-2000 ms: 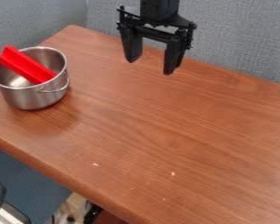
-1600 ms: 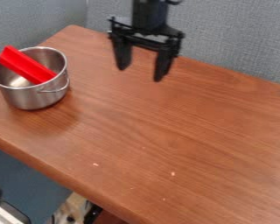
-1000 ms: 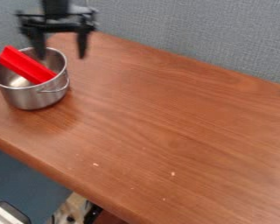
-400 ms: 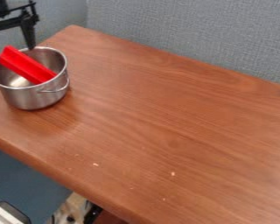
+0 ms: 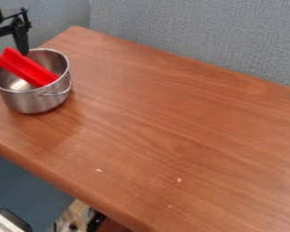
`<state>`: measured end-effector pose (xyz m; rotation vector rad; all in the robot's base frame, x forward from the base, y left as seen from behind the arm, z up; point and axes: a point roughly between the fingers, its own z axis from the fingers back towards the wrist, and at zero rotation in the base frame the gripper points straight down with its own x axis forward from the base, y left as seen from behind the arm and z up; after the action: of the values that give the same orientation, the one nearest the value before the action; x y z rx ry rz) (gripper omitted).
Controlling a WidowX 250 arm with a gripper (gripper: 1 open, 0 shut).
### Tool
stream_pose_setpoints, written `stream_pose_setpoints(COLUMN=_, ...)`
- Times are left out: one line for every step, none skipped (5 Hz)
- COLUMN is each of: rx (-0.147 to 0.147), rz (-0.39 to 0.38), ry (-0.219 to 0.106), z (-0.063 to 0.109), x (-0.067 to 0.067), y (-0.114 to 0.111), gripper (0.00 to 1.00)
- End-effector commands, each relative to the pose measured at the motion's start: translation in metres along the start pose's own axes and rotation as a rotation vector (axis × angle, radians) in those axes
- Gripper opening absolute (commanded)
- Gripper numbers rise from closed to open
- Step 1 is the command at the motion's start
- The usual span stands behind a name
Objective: Move the red object from the metal pot to the table
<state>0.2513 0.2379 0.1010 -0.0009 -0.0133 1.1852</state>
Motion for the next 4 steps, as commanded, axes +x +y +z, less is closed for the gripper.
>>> stream_pose_setpoints(rx=-0.011, rz=0.011, ry=-0.061, z=0.010, x=0.009, y=-0.005, gripper=1.00)
stream_pose_setpoints(rx=-0.002, rz=0.015, ry=-0.071, z=0.005, x=0.010, y=-0.006, gripper=1.00)
stream_pose_setpoints(rx=0.005, rz=0.015, ry=-0.088, z=0.000, x=0.010, y=-0.008, gripper=1.00)
stream_pose_setpoints(rx=0.018, rz=0.013, ry=-0.108, z=-0.006, x=0.011, y=-0.009, gripper=1.00)
